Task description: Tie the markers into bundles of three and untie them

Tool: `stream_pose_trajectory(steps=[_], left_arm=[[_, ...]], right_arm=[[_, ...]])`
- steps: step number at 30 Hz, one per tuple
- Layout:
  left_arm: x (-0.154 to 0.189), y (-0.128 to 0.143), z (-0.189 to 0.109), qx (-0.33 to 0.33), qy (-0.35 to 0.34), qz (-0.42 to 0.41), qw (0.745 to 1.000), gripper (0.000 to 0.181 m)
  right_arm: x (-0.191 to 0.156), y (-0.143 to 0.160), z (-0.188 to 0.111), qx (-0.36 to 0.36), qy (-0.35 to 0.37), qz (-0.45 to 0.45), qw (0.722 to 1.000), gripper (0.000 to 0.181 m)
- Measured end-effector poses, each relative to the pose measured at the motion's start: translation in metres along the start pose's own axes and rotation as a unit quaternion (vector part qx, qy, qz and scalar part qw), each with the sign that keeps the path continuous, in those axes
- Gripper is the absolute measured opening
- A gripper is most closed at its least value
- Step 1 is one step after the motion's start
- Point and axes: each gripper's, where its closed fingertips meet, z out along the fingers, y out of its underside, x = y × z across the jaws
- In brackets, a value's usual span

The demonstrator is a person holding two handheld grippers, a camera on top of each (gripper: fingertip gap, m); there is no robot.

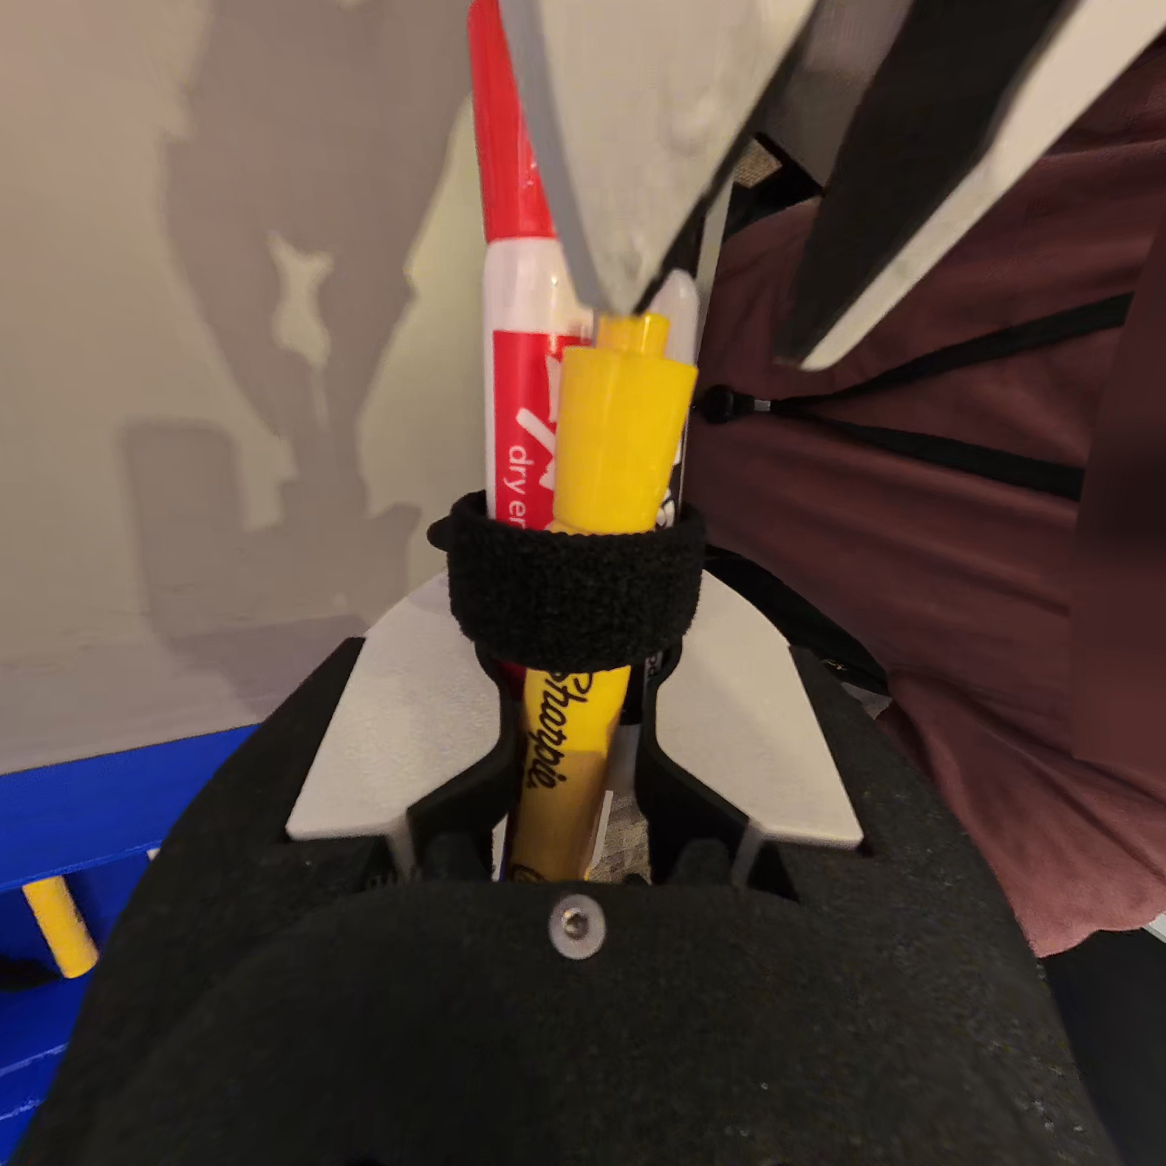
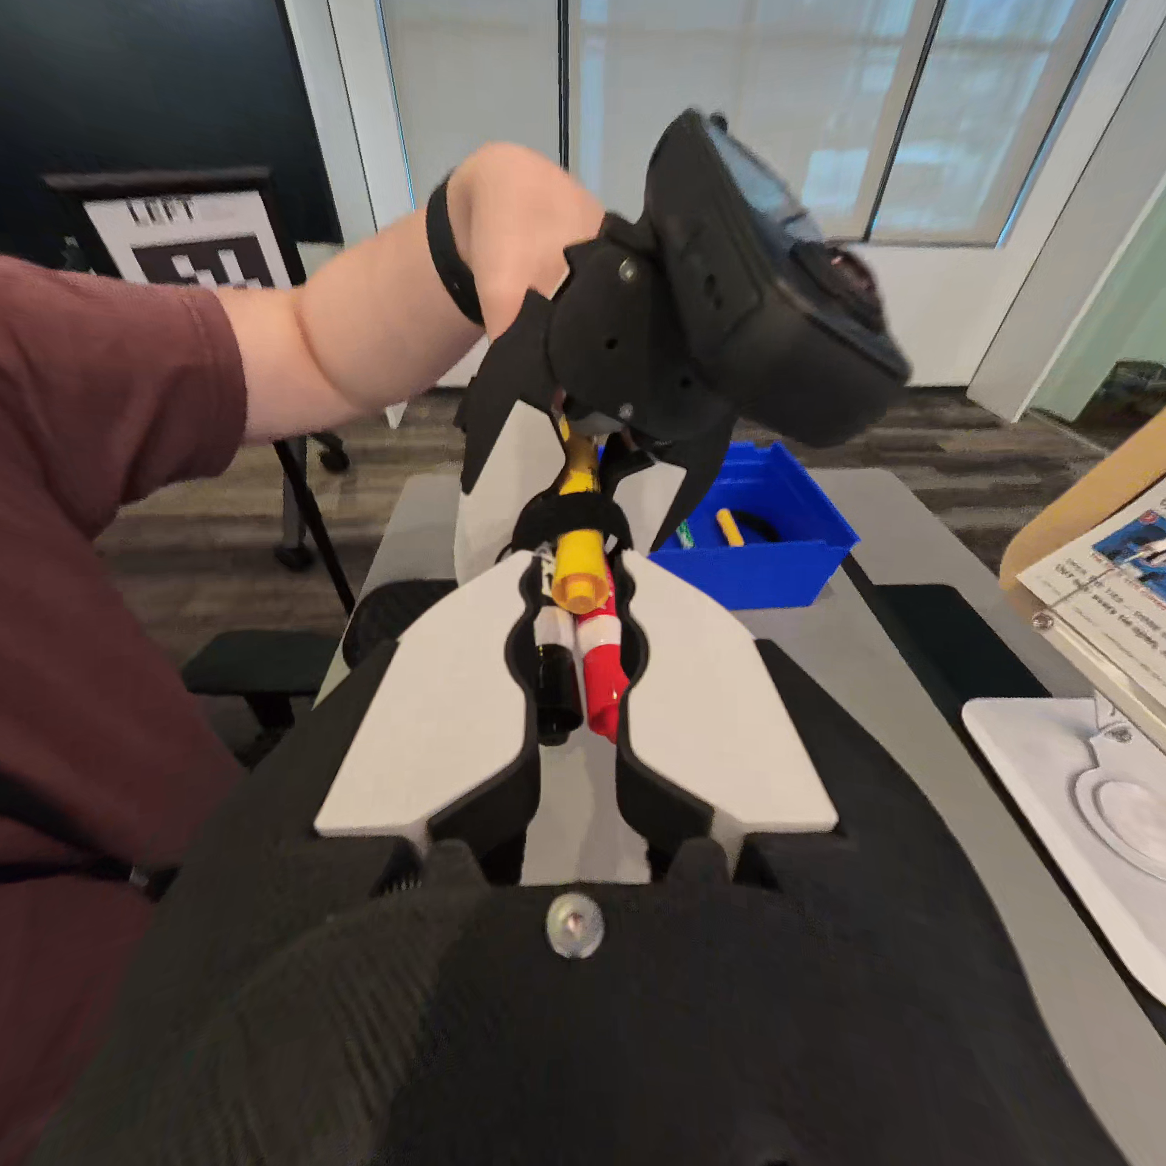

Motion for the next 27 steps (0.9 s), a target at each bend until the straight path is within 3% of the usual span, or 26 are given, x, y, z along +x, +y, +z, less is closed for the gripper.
stream_pose_trajectory(steps=[8,27], left_arm=[[0.001,0.009,-0.001,-0.007,-0.006,-0.011,1.0,0.044],[0.007,0.009,-0.006,0.007,-0.01,0.003,1.0,0.044]], right_arm=[[0.001,0.015,0.024,-0.096,0.004,-0.006,0.995,0.021],[0.002,0.011,0.0,-0.094,0.002,-0.004,0.996,0.02]])
